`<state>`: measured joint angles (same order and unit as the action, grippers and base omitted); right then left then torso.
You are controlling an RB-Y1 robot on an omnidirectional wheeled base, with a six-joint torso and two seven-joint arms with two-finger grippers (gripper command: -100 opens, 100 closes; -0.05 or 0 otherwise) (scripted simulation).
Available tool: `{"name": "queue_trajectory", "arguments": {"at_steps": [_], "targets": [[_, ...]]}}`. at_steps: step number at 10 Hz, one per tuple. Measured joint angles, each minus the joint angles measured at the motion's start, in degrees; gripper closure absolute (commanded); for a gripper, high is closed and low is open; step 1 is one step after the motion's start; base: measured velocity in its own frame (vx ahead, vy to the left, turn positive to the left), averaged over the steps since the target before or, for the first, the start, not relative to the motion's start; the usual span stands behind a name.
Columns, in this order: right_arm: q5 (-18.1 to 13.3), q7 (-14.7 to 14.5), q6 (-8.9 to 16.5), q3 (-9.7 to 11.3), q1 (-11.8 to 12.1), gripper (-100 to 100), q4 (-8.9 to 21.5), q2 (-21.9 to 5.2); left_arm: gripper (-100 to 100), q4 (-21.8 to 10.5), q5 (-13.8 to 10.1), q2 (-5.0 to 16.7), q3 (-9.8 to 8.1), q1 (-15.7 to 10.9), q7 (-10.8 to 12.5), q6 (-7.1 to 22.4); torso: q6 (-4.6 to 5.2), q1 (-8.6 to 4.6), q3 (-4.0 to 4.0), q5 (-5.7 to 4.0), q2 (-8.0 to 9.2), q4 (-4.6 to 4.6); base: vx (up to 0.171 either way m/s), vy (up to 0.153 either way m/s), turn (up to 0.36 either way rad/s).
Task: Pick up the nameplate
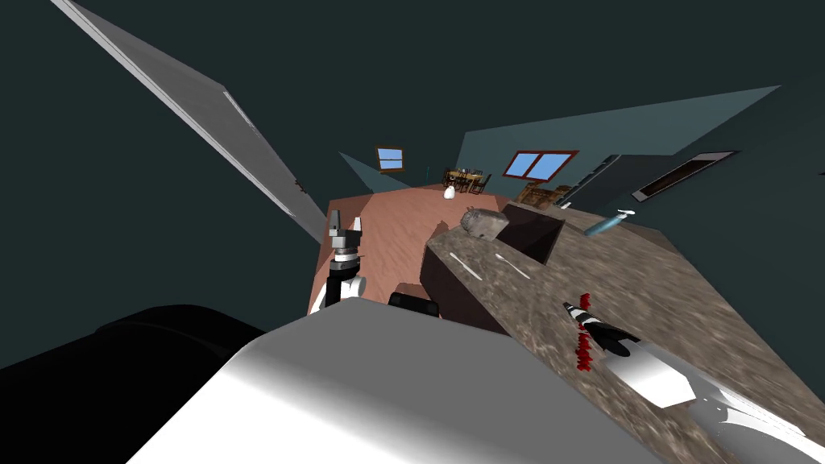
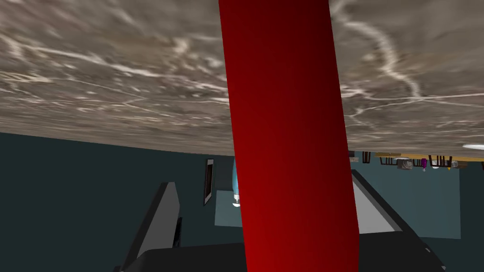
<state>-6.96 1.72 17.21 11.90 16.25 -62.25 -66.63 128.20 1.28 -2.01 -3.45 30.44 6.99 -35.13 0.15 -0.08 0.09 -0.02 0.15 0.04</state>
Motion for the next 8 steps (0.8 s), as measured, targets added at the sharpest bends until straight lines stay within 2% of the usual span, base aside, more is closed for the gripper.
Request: {"name": "queue_trajectory", "arguments": {"at_steps": [4,5,6,8], "targets": [[1.4,0.1,2.5,0.0,-1.6,-100,3.7,1.5,0,0.0,0.0,0.0,0.0,0.0,0.0,0.0,-0.02,-0.3,0.35,-0.07,0.6,0.13,-0.148,-0.081,0.321],[1.5,0.2,3.4,-0.1,-2.0,-100,4.6,2.2,0,0.0,0.0,0.0,0.0,0.0,0.0,0.0,-0.03,-0.33,0.32,-0.07,0.54,0.13,-0.055,-0.043,0.067],[1.5,0.2,3.6,-0.1,-2.1,100,4.7,2.3,0,0.0,0.0,0.0,-0.01,0.0,0.0,0.0,0.05,-0.22,0.19,-0.06,0.3,0.08,-0.011,-0.008,-0.013],[1.5,0.2,3.7,-0.1,-2.0,100,4.8,2.2,0,0.0,0.0,0.0,0.0,0.0,0.0,0.0,-0.1,-0.07,0.0,-0.11,-0.01,0.01,-0.006,-0.005,-0.008]]}}
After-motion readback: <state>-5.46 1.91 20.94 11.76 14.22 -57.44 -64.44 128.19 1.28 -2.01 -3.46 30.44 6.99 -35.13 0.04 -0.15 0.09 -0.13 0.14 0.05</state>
